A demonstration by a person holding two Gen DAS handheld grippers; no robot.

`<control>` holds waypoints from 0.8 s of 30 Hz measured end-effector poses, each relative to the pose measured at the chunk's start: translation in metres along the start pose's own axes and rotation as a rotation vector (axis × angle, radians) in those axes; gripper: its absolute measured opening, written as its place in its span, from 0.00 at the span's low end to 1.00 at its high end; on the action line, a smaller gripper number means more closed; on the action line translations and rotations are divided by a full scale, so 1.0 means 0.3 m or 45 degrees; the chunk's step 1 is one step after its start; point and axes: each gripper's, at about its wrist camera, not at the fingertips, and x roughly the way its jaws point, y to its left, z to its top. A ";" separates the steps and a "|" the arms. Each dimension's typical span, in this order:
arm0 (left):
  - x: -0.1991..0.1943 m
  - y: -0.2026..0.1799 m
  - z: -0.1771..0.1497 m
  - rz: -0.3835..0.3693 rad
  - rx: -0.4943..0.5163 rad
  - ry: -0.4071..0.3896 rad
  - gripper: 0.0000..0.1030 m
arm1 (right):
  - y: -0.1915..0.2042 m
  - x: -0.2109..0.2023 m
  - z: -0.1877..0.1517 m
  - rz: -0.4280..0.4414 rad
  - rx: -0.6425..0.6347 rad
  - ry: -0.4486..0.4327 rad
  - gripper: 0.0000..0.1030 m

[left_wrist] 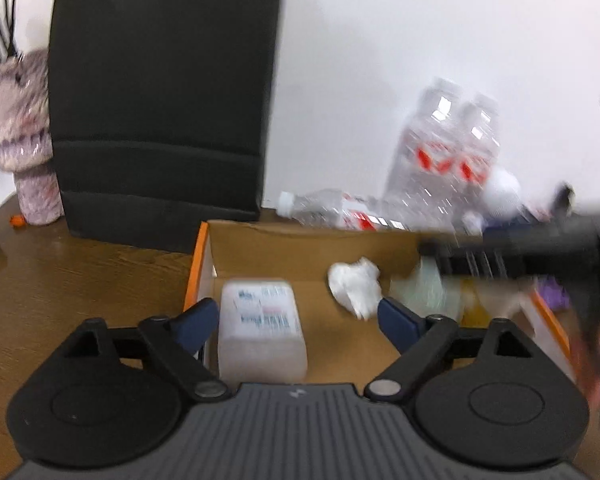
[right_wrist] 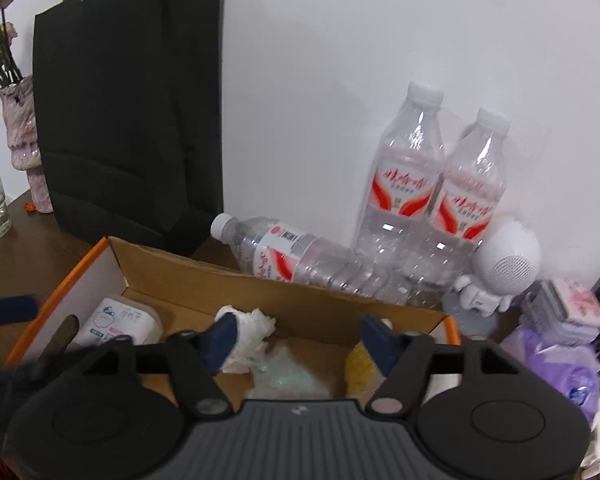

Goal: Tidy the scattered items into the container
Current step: 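Lower the tissue and plastic bag into the box and open both tools, then withdraw both tools from the box toward the purple pouch and tissues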

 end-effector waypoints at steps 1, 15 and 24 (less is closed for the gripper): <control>-0.017 -0.017 -0.023 0.007 0.053 -0.005 0.88 | -0.004 -0.004 0.008 -0.010 -0.001 -0.012 0.73; -0.035 0.032 -0.153 0.003 0.159 0.153 0.80 | -0.097 -0.189 -0.231 0.113 0.019 0.271 0.54; -0.032 0.040 -0.161 0.027 0.138 0.145 0.79 | -0.103 -0.102 -0.321 0.100 0.136 0.392 0.47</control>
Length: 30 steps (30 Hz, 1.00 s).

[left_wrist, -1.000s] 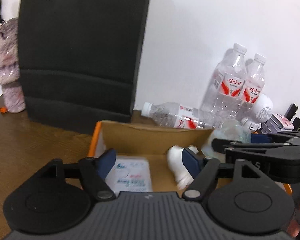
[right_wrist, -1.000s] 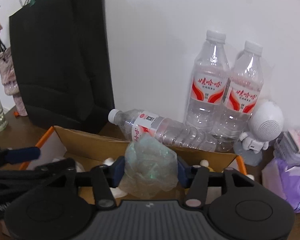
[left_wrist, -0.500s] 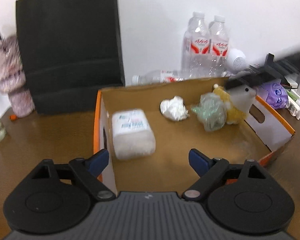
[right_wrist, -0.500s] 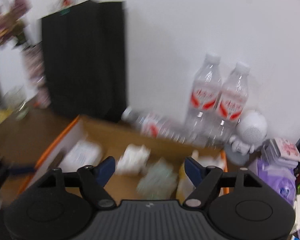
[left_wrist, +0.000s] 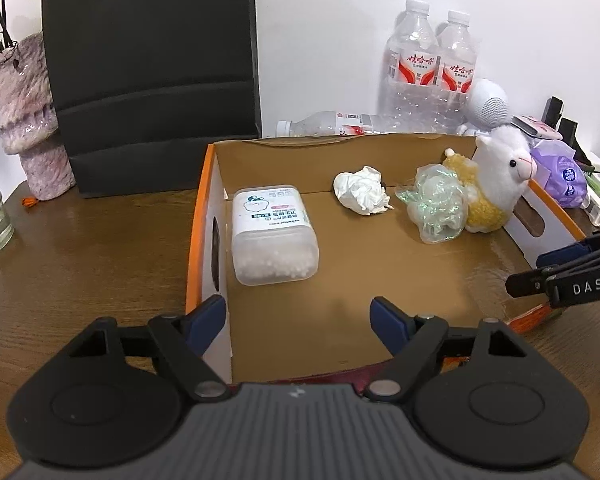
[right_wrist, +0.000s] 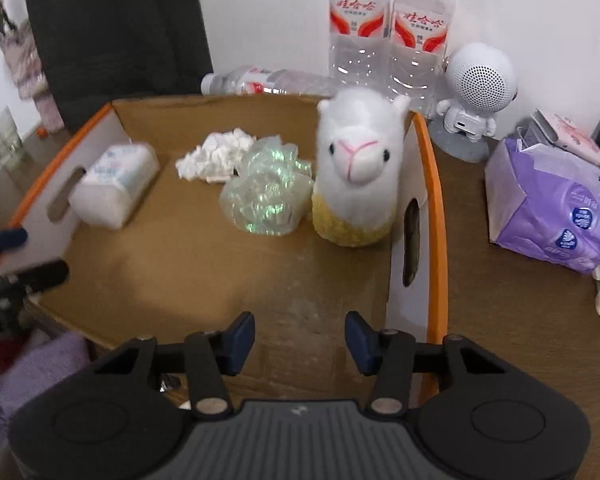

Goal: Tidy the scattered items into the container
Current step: 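Withdraw both tools from the box toward the purple pouch and tissues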

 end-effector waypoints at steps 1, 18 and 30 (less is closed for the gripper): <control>0.002 0.002 -0.001 0.006 0.003 -0.006 0.79 | 0.006 -0.003 -0.004 -0.010 0.013 0.002 0.47; -0.422 0.010 -0.136 0.131 -0.095 -0.348 1.00 | 0.082 -0.358 -0.206 0.158 0.140 -0.482 0.80; -0.720 -0.160 -0.739 0.200 -0.099 -0.480 1.00 | 0.245 -0.622 -0.851 0.129 0.003 -0.759 0.87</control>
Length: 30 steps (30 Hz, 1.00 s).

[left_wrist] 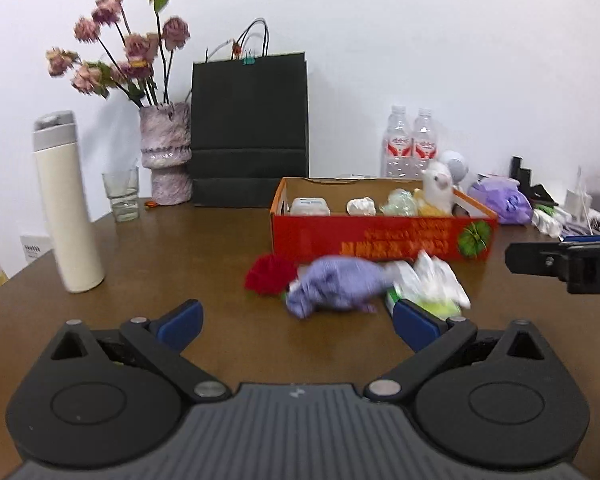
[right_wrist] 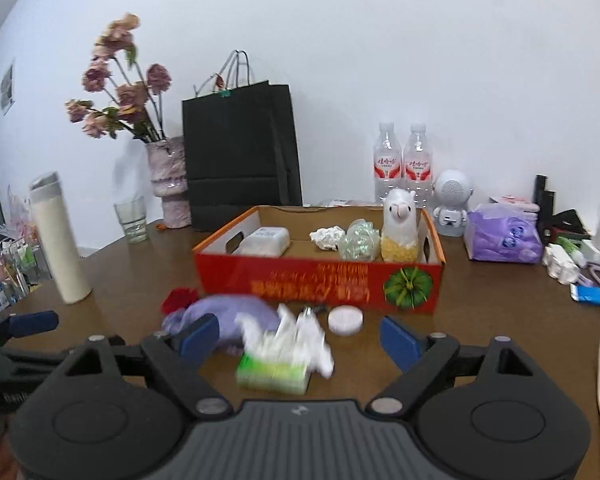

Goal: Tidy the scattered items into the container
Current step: 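Withdraw both tools from the box toward the purple pouch and tissues, then grasp the purple cloth pouch with the left tool while the right tool grasps white tissues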

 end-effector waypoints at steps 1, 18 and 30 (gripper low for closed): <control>-0.026 -0.011 -0.025 -0.016 0.008 -0.004 1.00 | 0.007 -0.027 -0.032 0.004 0.006 -0.004 0.87; 0.088 0.018 0.014 -0.097 0.039 0.030 1.00 | 0.018 -0.065 -0.149 -0.081 0.001 0.053 0.90; 0.475 0.063 0.101 -0.208 -0.069 0.217 0.20 | 0.038 0.301 -0.026 0.047 -0.061 0.153 0.74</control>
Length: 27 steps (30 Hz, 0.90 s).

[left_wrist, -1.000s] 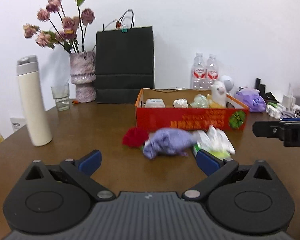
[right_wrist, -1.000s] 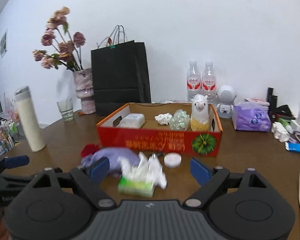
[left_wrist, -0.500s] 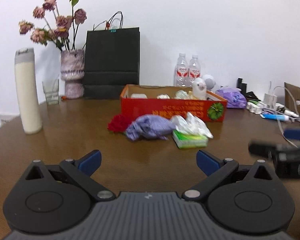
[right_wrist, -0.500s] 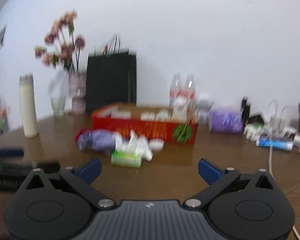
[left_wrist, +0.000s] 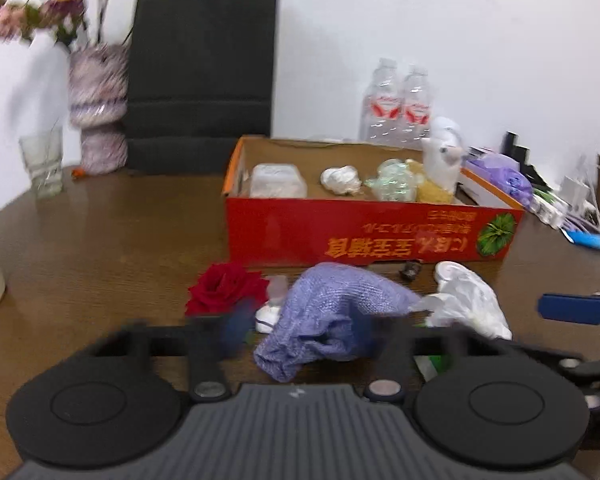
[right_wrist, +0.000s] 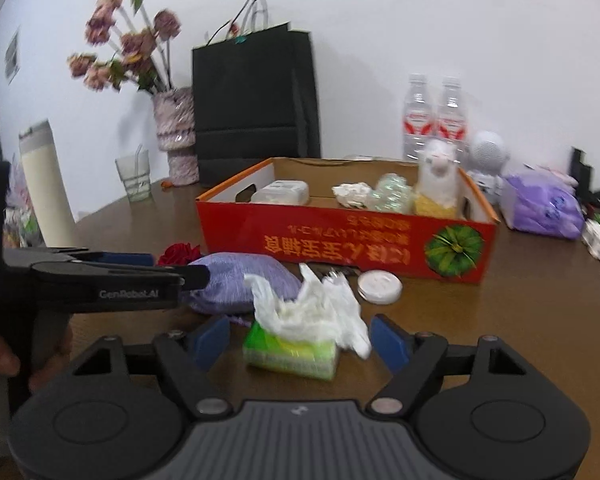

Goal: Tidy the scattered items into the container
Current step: 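Grasp the purple cloth pouch with the left tool while the right tool grasps white tissues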

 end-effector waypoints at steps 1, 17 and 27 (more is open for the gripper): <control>-0.005 0.010 -0.004 -0.010 -0.029 0.016 0.19 | 0.005 0.023 0.010 0.007 -0.016 0.008 0.72; -0.427 -0.084 -0.258 -0.012 -0.120 0.025 0.13 | 0.002 -0.112 -0.003 -0.070 -0.134 -0.064 0.10; -0.383 -0.062 -0.208 -0.013 -0.087 0.010 0.78 | -0.011 -0.342 -0.220 0.071 -0.220 0.098 0.31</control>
